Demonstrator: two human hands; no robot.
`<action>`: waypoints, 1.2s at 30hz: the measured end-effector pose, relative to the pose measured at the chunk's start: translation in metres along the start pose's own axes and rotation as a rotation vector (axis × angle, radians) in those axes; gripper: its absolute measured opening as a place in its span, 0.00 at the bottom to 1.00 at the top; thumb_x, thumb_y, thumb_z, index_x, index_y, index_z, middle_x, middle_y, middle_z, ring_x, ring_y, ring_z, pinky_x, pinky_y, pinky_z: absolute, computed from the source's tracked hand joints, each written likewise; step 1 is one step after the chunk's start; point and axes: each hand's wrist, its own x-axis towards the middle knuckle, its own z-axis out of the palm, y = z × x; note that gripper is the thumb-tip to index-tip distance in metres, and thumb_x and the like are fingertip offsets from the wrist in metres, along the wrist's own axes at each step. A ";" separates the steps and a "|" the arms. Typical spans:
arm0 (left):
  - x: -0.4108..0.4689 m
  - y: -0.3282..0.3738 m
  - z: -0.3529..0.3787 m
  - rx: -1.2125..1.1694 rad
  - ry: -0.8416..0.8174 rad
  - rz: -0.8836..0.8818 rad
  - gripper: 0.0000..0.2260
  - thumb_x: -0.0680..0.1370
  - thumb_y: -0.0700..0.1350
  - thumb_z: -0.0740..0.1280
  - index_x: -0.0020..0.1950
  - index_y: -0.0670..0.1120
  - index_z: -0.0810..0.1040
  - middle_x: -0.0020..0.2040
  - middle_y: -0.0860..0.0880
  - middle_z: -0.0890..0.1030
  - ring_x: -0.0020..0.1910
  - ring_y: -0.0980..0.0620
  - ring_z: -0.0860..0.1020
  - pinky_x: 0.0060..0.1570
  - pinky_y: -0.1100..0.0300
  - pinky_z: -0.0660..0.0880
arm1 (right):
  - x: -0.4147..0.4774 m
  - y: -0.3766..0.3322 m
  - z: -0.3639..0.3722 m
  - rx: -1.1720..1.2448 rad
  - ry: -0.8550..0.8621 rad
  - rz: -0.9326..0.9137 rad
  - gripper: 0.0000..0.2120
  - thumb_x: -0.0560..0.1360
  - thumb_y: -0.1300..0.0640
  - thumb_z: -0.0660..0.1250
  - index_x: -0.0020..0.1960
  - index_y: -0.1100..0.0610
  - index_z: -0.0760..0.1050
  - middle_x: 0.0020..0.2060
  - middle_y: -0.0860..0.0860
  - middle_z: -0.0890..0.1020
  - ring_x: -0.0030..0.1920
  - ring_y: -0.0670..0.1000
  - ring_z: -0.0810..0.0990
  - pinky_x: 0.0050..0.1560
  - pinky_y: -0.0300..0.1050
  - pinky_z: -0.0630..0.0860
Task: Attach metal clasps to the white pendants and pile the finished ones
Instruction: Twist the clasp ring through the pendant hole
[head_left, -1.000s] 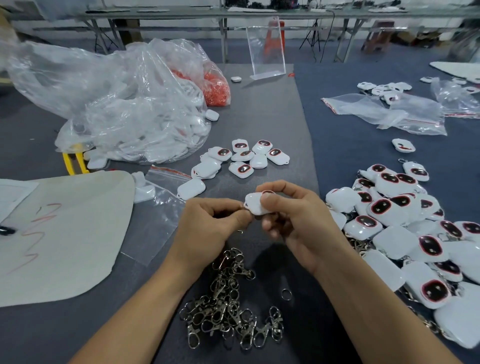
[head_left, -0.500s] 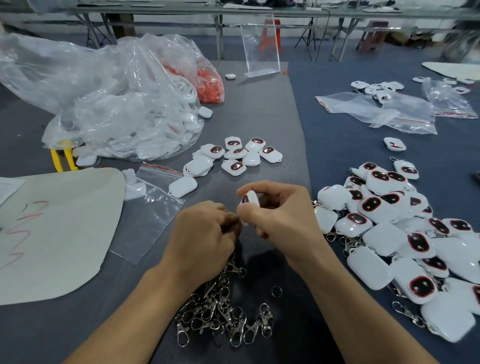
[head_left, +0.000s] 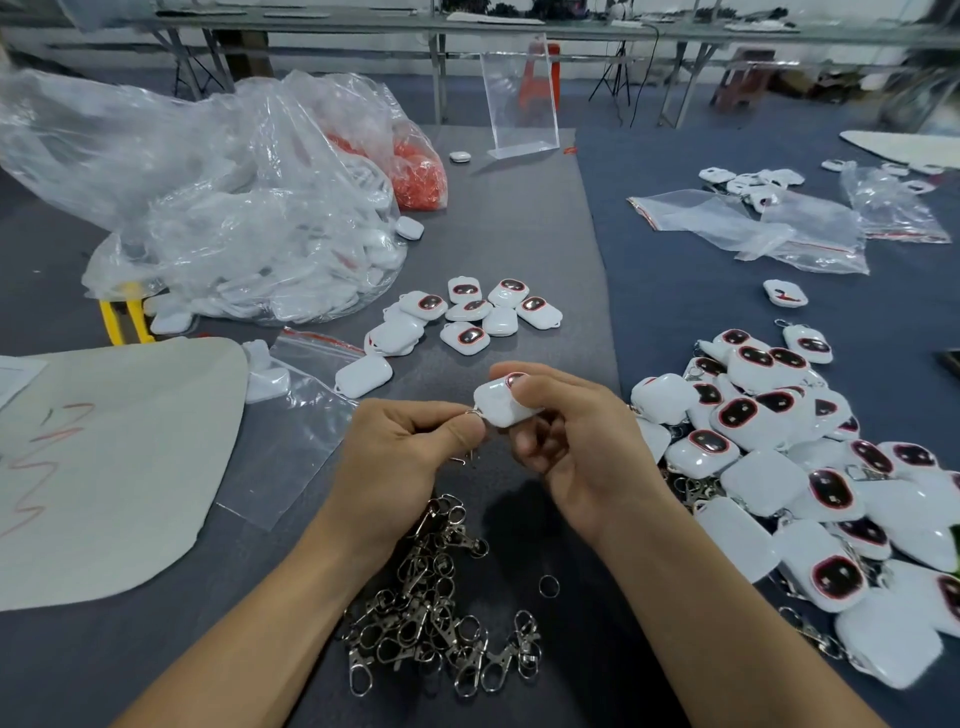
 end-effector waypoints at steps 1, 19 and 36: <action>0.000 -0.001 -0.002 0.115 0.026 0.053 0.08 0.74 0.39 0.74 0.39 0.50 0.88 0.31 0.52 0.82 0.32 0.60 0.77 0.38 0.67 0.71 | 0.000 0.001 0.001 -0.026 -0.006 -0.050 0.10 0.74 0.65 0.67 0.45 0.57 0.87 0.31 0.55 0.82 0.23 0.47 0.70 0.23 0.36 0.63; 0.000 0.004 0.002 -0.083 -0.173 -0.086 0.06 0.75 0.46 0.73 0.41 0.48 0.88 0.26 0.54 0.70 0.28 0.58 0.66 0.31 0.69 0.66 | 0.000 -0.002 0.003 0.104 -0.006 0.012 0.14 0.74 0.66 0.64 0.41 0.57 0.87 0.23 0.52 0.76 0.22 0.48 0.71 0.24 0.35 0.69; -0.002 -0.007 -0.002 0.475 0.049 0.138 0.08 0.72 0.54 0.70 0.36 0.52 0.83 0.28 0.54 0.76 0.27 0.58 0.70 0.29 0.61 0.65 | -0.001 0.005 0.009 -0.143 0.096 -0.151 0.10 0.75 0.69 0.65 0.47 0.60 0.85 0.31 0.54 0.82 0.23 0.48 0.70 0.25 0.36 0.63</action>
